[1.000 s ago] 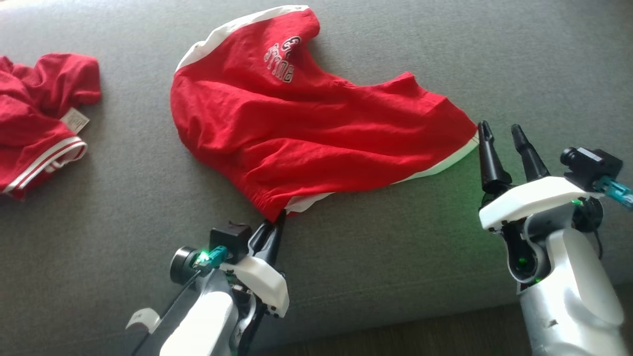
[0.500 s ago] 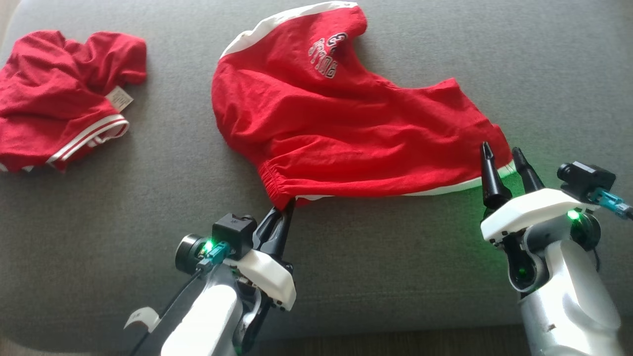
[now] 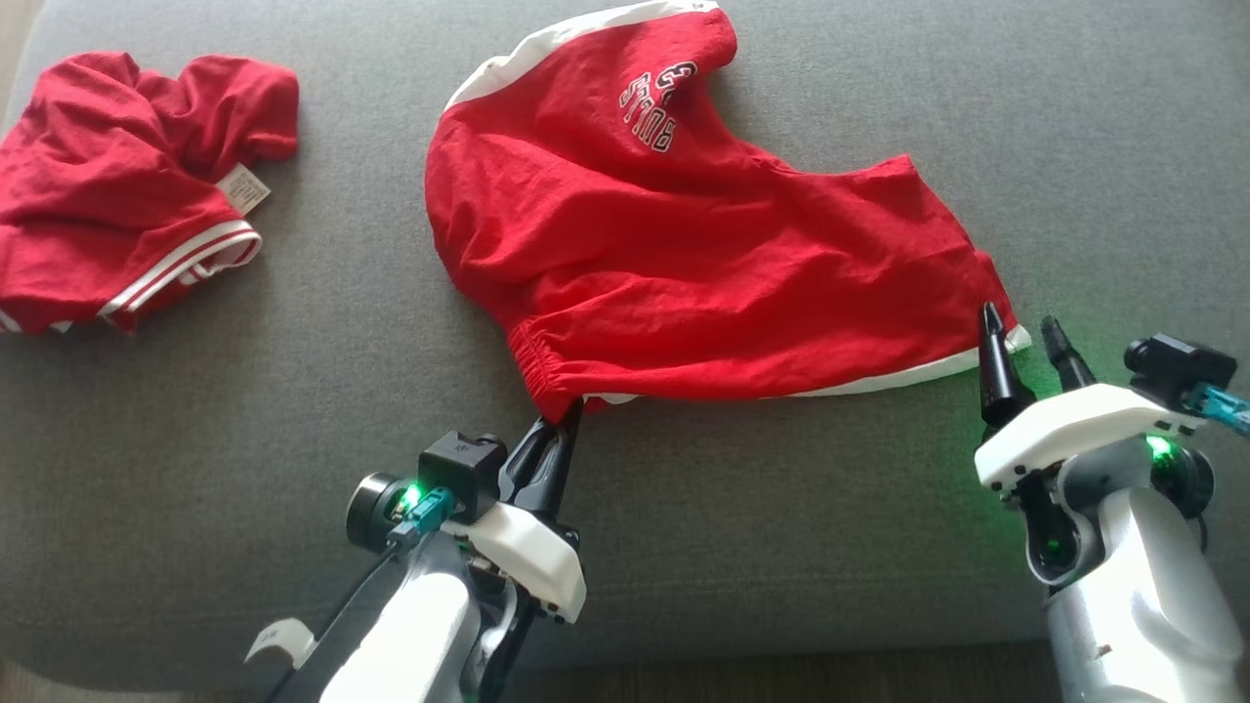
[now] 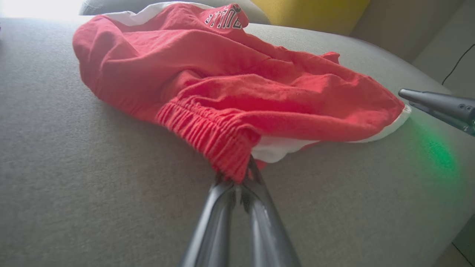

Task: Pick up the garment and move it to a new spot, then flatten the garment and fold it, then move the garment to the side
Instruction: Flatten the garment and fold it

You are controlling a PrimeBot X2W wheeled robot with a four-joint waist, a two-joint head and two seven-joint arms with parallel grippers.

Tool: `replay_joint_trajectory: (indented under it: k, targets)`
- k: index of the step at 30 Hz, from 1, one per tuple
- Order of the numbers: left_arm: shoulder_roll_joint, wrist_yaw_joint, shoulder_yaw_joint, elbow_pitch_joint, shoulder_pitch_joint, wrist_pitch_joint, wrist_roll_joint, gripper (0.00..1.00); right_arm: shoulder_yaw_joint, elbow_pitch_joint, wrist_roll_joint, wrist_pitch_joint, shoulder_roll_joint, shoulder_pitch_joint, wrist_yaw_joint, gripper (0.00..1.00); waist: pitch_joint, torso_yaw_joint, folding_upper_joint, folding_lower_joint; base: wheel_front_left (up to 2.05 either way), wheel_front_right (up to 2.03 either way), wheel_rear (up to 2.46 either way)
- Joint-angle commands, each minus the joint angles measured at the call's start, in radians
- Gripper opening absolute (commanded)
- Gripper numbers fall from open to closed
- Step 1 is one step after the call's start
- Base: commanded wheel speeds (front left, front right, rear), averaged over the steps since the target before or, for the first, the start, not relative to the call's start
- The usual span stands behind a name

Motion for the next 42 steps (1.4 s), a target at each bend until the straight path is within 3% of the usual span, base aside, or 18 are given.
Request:
replay_joint_trajectory:
  k: [1,24,25,26,28,35,42]
  targets:
    - [0.005,0.003,0.036,-0.034,-0.013,-0.008,0.005,0.00,0.022,-0.024,-0.007,0.000,0.007,0.015,0.000,1.00,0.000,-0.002,-0.0001,0.0000,0.00,0.00,0.00]
    - [0.003,-0.002,0.012,-0.029,-0.040,-0.008,0.005,0.00,0.049,0.193,0.087,-0.014,0.007,-0.068,0.000,1.00,0.028,0.015,-0.0001,0.0000,0.00,0.00,0.00]
    - [0.003,-0.002,0.012,-0.029,-0.041,-0.008,0.004,0.00,0.055,0.204,0.112,-0.008,0.007,-0.071,0.000,0.93,0.028,0.015,-0.0001,0.0000,0.00,0.00,0.00]
    - [0.003,-0.002,0.012,-0.028,-0.042,-0.008,0.003,0.00,0.066,0.213,0.133,-0.002,0.007,-0.074,0.000,0.55,0.027,0.016,-0.0001,0.0000,0.00,0.00,0.00]
    - [0.003,-0.001,0.013,-0.026,-0.042,-0.008,0.002,0.00,0.091,0.224,0.145,0.001,0.007,-0.078,0.000,0.00,0.024,0.015,-0.0001,0.0000,0.00,0.00,0.00]
    - [0.003,0.001,0.019,-0.020,-0.036,-0.008,-0.001,0.00,0.132,0.228,0.151,-0.013,0.007,-0.087,0.000,0.00,0.004,0.008,-0.0001,0.0000,0.00,0.00,0.00]
    - [0.004,0.007,0.040,-0.031,-0.021,-0.008,0.005,0.00,0.157,0.154,0.133,-0.042,0.007,-0.084,0.000,0.00,-0.036,-0.014,-0.0001,0.0000,0.00,0.00,0.00]
